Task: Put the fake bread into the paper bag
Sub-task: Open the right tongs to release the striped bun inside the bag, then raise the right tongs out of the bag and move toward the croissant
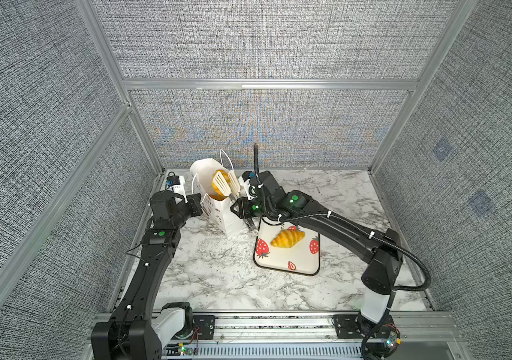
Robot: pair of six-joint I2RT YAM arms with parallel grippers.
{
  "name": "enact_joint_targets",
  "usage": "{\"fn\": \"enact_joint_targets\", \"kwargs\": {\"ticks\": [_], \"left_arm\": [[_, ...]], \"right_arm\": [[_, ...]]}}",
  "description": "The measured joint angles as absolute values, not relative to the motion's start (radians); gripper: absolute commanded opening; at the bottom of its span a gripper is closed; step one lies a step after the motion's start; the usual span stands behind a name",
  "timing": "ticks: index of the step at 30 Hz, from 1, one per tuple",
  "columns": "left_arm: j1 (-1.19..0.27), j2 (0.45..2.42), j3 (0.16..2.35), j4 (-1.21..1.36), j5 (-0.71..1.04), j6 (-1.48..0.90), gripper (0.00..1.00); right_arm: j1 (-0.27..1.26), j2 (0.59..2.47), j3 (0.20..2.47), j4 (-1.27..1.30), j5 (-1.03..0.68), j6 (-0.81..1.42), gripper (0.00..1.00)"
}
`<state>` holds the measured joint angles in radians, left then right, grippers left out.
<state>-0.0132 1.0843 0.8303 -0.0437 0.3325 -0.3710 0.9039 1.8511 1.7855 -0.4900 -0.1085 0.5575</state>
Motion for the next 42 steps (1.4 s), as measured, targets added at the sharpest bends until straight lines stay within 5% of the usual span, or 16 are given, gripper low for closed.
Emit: {"fn": "enact_joint_targets", "kwargs": {"ticks": [10, 42], "left_arm": [[-0.013, 1.083, 0.830, -0.043, 0.333, -0.371, 0.00], [-0.013, 1.081, 0.830, -0.043, 0.344, -0.375, 0.00]], "right_arm": [[0.911, 1.822, 1.785, -0.511, -0.098, 0.562, 0.53], [0.929, 1.506, 1.599, -0.610, 0.066, 0.556, 0.50]]}}
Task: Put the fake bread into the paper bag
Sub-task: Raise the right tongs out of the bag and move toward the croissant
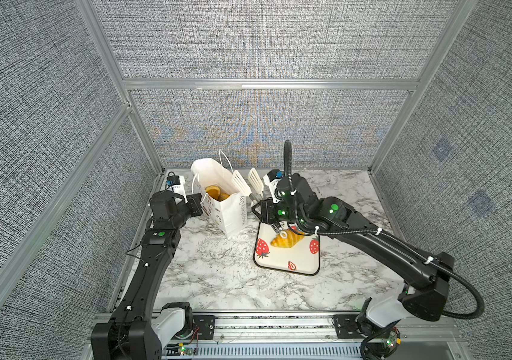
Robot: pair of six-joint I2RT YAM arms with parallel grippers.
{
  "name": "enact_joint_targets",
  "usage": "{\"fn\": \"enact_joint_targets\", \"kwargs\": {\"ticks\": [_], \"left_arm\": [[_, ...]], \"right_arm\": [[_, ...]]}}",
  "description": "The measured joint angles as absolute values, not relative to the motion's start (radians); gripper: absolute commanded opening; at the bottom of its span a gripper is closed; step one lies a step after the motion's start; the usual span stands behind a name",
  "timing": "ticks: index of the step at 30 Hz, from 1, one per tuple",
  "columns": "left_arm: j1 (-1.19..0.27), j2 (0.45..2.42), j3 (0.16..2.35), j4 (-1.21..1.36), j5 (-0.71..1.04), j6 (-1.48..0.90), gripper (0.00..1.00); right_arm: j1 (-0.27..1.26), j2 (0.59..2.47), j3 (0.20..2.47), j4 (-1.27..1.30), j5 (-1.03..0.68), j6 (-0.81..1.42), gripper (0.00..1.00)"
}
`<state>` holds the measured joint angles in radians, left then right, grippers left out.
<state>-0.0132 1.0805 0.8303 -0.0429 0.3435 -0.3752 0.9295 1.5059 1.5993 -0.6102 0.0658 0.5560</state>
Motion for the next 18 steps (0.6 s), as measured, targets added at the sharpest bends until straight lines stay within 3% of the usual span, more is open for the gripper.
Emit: {"fn": "enact_joint_targets", "kwargs": {"ticks": [18], "left_arm": [[-0.014, 1.090, 0.830, -0.041, 0.343, -0.377, 0.00]], "right_arm": [[0.928, 1.343, 1.381, -0.632, 0.141, 0.609, 0.50]]}}
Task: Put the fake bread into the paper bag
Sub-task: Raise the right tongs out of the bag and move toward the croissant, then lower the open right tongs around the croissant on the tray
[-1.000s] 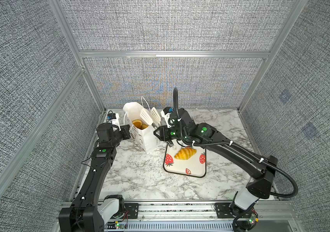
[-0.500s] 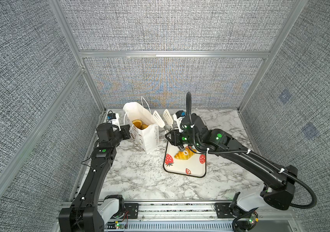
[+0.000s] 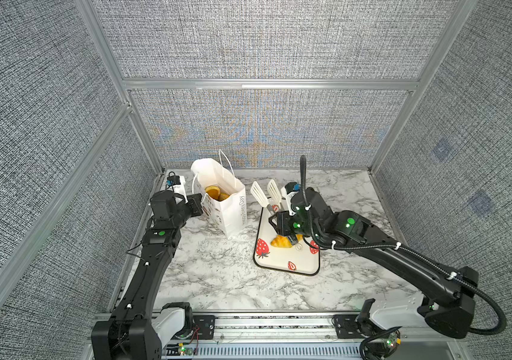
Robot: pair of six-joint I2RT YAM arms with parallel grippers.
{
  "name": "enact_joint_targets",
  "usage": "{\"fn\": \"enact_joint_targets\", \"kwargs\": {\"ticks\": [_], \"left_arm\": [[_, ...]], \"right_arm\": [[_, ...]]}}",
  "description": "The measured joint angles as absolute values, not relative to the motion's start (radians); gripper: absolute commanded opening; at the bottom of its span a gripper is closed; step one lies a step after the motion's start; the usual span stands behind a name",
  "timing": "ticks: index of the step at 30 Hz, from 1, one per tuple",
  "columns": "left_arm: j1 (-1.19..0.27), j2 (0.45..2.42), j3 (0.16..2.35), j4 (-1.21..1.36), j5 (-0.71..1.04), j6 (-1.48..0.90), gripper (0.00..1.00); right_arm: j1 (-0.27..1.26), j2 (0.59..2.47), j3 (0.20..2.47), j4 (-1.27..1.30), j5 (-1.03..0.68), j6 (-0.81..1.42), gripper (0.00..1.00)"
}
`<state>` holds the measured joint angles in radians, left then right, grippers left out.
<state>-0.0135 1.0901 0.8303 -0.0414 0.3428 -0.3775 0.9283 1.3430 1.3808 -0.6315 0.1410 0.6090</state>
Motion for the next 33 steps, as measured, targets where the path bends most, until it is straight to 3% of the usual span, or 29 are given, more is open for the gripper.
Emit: {"fn": "enact_joint_targets", "kwargs": {"ticks": [16, 33], "left_arm": [[-0.016, 1.097, 0.830, -0.041, 0.339, -0.370, 0.00], [-0.021, 1.098, 0.830, -0.041, 0.331, -0.366, 0.00]], "right_arm": [[0.929, 1.240, 1.111, -0.586, 0.151, 0.702, 0.50], [0.942, 1.236, 0.970, -0.549, 0.133, 0.776, 0.50]]}}
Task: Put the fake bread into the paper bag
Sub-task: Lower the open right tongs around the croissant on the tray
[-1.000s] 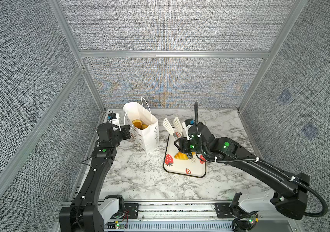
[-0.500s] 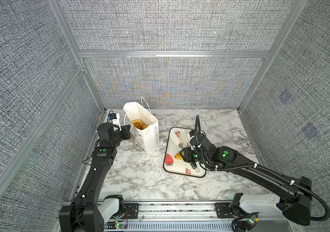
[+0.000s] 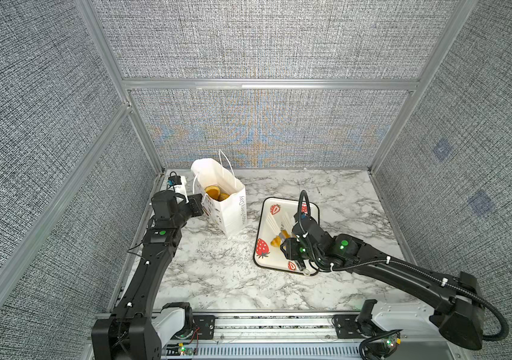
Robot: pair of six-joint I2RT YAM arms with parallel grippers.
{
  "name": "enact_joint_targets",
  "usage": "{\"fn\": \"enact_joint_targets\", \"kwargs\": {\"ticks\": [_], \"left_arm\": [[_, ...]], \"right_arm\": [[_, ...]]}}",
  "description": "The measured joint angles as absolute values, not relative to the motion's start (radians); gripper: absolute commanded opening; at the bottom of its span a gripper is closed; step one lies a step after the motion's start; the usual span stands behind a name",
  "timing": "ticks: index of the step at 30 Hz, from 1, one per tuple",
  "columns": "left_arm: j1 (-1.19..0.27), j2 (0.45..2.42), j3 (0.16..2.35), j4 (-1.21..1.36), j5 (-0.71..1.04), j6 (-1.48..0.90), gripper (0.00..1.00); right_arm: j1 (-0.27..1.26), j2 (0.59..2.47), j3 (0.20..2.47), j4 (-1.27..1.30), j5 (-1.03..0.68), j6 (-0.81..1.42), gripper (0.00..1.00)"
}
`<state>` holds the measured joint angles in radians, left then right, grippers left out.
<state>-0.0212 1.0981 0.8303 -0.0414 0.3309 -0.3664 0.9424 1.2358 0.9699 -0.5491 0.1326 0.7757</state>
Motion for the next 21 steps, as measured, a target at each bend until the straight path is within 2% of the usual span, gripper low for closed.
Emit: {"fn": "enact_joint_targets", "kwargs": {"ticks": [21], "left_arm": [[-0.023, 1.099, 0.830, -0.041, 0.320, -0.367, 0.00]], "right_arm": [[0.956, 1.341, 0.931, -0.503, 0.119, 0.815, 0.51]]}}
